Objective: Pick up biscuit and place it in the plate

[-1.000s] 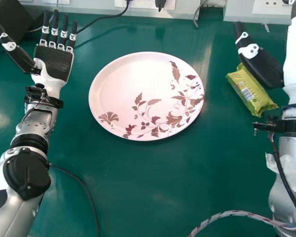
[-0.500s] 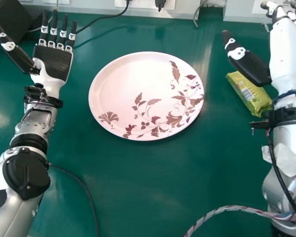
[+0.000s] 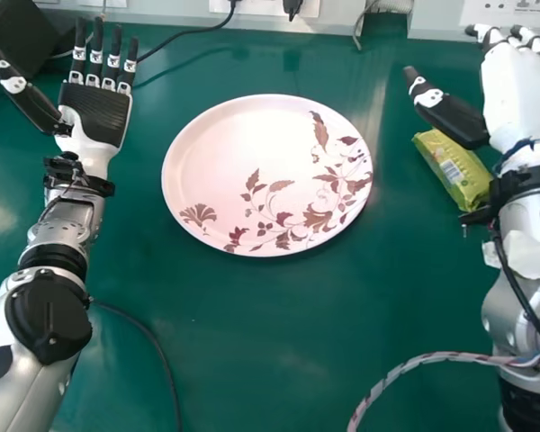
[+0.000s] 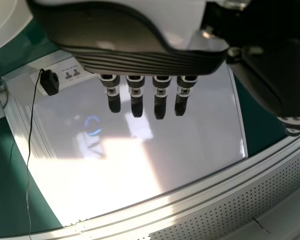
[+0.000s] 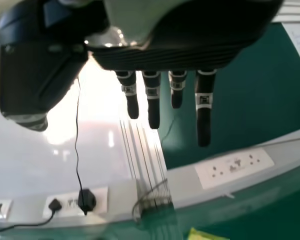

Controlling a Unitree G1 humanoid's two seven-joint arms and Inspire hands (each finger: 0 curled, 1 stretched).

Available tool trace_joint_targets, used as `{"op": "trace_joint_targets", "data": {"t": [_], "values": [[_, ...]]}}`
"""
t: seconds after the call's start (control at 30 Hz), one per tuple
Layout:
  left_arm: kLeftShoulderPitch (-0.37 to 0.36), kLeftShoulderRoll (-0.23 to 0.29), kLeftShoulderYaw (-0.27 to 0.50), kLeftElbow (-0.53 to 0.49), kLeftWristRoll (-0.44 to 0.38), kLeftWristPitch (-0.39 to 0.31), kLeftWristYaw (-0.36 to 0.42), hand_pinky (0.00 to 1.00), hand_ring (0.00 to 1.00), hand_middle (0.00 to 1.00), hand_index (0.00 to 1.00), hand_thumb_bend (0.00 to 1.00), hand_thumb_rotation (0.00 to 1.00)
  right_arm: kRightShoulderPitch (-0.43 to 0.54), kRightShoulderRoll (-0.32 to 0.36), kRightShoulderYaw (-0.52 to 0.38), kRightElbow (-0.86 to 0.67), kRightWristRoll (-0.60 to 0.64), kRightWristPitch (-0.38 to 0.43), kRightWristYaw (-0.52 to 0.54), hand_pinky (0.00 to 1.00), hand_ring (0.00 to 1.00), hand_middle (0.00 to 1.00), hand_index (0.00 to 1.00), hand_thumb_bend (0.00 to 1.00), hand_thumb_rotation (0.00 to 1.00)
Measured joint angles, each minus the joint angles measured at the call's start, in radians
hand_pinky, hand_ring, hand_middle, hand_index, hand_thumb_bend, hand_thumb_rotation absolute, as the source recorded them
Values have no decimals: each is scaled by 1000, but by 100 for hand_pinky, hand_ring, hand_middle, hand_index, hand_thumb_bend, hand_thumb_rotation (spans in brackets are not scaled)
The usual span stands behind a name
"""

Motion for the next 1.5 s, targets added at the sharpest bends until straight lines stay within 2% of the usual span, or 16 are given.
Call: {"op": "trace_joint_targets", "data": {"t": [0.23, 0.47, 0.63, 0.87, 1.5], "values": [[0, 0, 0, 0, 0, -7, 1, 100, 100, 100, 100, 100, 68, -41, -46, 6, 66, 29, 5, 32, 53, 65, 87, 96, 83, 47], [0, -1, 0, 0, -1, -6, 1, 100, 99, 100, 100, 100, 58, -92, -85, 33, 113, 44, 44, 135, 52, 65, 88, 97, 83, 47], [0, -3, 0, 0, -1, -9, 2, 100, 99, 100, 100, 100, 55, -126, -113, 63, 151, 43, 66, 193, 52, 65, 87, 96, 84, 46], [0, -4, 0, 0, -2, -7, 2, 100, 98, 100, 100, 100, 52, -151, -132, 92, 205, 58, 83, 215, 53, 65, 87, 95, 83, 45], [0, -5, 1, 0, -2, -3, 0, 100, 98, 100, 99, 100, 53, -197, -203, 182, 347, 61, 116, 248, 52, 65, 87, 96, 84, 43]]}}
